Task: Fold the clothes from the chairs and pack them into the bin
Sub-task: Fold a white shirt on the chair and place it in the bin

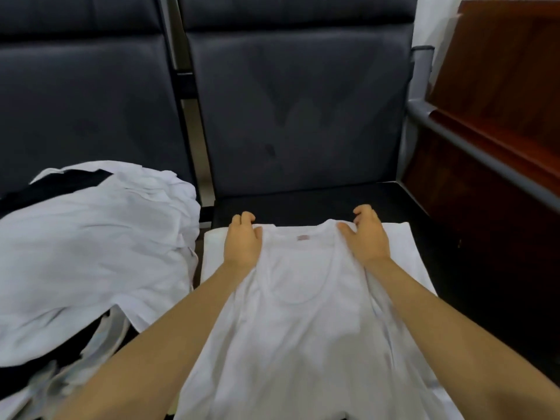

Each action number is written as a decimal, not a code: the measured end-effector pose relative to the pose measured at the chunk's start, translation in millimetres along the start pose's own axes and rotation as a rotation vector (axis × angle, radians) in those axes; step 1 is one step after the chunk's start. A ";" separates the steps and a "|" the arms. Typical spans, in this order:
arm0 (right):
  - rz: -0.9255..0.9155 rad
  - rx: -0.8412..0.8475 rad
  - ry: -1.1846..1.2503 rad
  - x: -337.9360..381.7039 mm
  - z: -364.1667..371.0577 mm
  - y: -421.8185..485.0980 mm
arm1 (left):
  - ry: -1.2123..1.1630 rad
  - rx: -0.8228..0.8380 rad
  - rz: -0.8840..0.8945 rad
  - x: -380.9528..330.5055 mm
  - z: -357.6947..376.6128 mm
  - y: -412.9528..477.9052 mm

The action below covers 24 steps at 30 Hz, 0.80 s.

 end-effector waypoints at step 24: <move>-0.334 0.277 -0.229 12.8 -121.3 -247.8 | -0.076 0.397 -0.243 54.4 -110.2 -234.9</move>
Point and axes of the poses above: each hand's wrist, its own y-axis towards the middle knuckle, its own z-axis out of the palm, x = y × z, the point moved 6 cm from there along y, towards the middle knuckle, and after that the axes turned 2 degrees about -z, right-handed, at the moved point
